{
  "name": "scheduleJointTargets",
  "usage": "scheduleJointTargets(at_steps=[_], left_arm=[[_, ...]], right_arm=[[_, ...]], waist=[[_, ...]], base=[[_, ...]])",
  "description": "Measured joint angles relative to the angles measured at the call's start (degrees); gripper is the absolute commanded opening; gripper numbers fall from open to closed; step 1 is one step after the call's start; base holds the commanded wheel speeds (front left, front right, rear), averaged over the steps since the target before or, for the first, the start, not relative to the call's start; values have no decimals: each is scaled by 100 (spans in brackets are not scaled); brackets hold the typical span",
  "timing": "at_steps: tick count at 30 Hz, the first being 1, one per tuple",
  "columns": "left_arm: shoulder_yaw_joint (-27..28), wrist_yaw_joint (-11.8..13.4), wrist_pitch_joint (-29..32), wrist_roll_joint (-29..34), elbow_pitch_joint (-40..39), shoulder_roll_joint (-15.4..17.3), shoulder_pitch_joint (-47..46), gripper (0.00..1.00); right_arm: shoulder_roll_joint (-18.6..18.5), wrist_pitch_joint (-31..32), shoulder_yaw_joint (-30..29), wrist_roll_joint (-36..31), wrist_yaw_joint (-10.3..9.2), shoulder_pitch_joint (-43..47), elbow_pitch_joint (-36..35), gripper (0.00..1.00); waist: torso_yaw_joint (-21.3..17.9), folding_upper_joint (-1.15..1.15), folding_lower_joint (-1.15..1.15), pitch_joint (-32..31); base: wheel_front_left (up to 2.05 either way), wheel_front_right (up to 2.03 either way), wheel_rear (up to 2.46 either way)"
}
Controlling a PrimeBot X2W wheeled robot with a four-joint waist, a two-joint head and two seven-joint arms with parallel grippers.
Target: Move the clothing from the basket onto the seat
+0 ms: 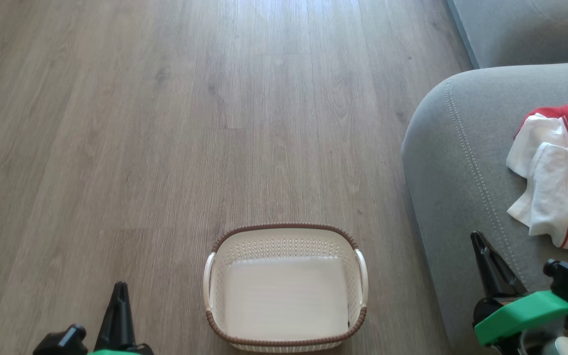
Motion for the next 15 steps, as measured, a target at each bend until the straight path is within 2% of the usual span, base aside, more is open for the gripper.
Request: scheduleJointTargets(at_steps=[15], left_arm=[[145,-7,231,-858,-59,-42,-31,0]], right_arm=[[127,194,-127,766,0,-62,80,0]], waist=[[3,-2,0,22]], base=[[0,0,0]])
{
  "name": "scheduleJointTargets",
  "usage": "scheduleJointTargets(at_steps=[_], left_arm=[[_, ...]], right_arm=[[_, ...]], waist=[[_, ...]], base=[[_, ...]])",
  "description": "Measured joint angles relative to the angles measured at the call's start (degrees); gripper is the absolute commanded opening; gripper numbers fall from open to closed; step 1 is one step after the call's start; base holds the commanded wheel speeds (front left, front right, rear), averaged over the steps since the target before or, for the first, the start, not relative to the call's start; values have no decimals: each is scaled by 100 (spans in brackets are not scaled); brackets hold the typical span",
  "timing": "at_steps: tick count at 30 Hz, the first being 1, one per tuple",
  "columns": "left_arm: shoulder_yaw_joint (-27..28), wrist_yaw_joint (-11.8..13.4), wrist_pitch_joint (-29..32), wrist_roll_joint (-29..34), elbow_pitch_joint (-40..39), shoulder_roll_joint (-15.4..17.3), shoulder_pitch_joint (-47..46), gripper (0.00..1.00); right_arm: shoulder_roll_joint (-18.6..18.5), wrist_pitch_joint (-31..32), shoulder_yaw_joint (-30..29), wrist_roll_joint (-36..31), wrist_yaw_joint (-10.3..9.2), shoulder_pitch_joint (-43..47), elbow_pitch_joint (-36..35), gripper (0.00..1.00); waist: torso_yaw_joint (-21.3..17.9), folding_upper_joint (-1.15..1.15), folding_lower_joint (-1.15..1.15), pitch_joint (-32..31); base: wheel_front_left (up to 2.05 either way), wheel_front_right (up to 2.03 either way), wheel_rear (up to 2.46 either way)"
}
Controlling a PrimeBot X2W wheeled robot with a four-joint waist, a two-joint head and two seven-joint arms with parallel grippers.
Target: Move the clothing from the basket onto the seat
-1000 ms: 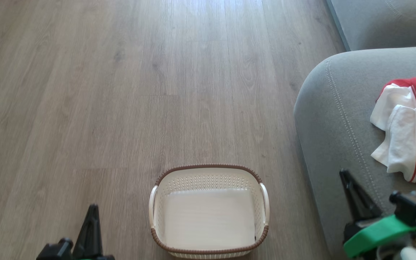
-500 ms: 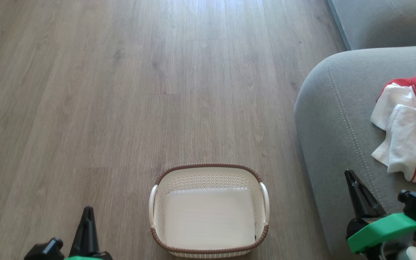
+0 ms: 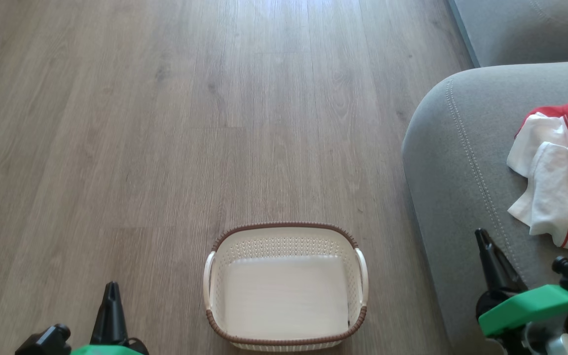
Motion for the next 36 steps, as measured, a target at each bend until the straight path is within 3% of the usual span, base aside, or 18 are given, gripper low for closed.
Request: scheduleJointTargets(at_steps=[36], left_arm=[[381,-101,561,-2184,-115,-56,-247,0]], right_arm=[[203,401,-268,2083,-1,-319,172,0]], waist=[[8,0,0,58]], base=[[0,0,0]])
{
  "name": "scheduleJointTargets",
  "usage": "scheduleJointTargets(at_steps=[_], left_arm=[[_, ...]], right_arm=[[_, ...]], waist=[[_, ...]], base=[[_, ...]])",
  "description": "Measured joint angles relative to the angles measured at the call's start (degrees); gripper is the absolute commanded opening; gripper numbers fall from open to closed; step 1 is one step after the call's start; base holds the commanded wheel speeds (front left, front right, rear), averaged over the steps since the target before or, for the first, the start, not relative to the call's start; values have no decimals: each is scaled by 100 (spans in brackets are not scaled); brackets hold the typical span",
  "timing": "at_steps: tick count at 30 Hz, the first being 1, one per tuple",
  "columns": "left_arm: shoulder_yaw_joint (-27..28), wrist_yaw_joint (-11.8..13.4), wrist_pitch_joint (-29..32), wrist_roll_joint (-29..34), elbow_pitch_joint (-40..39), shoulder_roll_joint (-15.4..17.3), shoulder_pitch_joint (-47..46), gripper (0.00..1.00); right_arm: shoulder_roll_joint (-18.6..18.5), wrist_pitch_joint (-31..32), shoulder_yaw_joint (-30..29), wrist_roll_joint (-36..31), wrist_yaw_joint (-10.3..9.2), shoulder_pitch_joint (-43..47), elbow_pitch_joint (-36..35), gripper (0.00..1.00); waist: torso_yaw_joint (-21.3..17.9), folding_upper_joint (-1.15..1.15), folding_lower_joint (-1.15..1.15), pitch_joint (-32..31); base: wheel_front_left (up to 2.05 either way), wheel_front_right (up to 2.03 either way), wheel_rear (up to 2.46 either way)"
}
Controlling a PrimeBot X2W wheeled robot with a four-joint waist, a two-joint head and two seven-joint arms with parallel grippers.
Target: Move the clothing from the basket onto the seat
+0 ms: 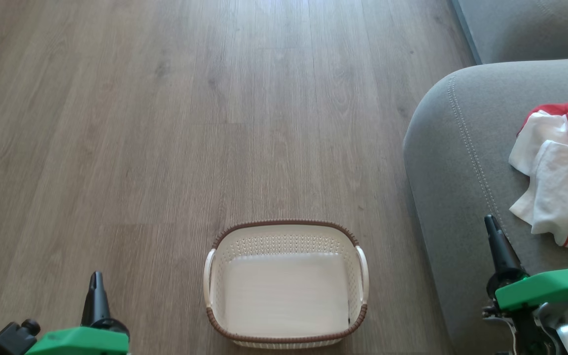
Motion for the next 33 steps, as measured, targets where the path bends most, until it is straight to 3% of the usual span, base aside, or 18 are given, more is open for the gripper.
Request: scheduleJointTargets(at_steps=[33], left_arm=[[354,-101,530,-1925,-129,-81,-231,0]], right_arm=[[43,136,-4,2061,0,-244,98,0]], waist=[[8,0,0,53]], base=[[0,0,0]])
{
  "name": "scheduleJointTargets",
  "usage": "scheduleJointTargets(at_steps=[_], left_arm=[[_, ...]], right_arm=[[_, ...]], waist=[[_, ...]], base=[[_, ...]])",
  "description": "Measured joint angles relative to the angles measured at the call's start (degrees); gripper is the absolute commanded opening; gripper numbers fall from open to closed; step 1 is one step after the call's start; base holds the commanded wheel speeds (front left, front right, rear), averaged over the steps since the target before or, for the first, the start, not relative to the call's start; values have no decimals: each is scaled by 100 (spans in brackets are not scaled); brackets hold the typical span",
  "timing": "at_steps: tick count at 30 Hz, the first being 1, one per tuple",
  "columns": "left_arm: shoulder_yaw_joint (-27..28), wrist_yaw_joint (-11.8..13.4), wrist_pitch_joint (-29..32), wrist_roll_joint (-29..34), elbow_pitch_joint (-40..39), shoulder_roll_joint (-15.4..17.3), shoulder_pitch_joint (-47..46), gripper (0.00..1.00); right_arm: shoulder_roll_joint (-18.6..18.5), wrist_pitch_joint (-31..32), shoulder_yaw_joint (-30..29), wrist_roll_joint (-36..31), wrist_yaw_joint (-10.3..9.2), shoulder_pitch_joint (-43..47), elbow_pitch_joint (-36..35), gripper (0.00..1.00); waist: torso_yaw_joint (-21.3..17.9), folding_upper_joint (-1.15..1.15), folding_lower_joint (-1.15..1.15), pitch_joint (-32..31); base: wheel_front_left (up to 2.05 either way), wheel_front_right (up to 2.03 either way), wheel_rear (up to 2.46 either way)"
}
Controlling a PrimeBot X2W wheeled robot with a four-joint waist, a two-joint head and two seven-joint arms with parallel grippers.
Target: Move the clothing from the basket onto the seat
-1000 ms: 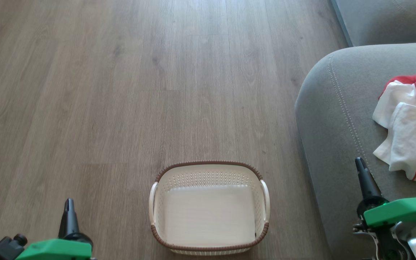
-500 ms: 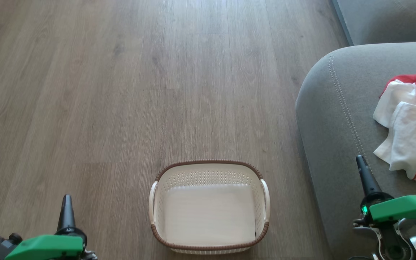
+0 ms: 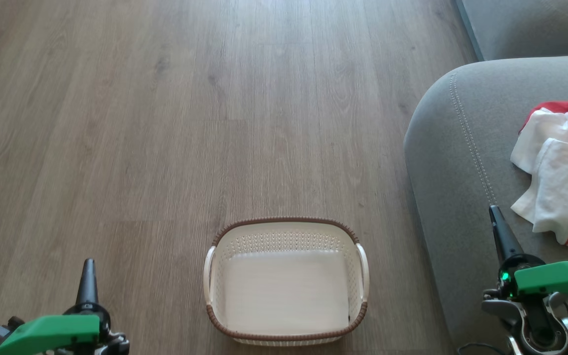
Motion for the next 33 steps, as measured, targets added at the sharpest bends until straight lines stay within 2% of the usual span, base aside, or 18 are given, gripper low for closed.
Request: scheduleJointTargets(at_steps=[26,33], left_arm=[[330,-96,423,-1624,-78,-62,-231,0],[335,-96,453,-1675,-81,-69,-230,0]], right_arm=[[-108,-20,293,1956,0,-209,27,0],[-170,-94,399,2105,0,-225,20,0]], waist=[[7,0,0,46],[7,0,0,47]], base=[[0,0,0],[0,0,0]])
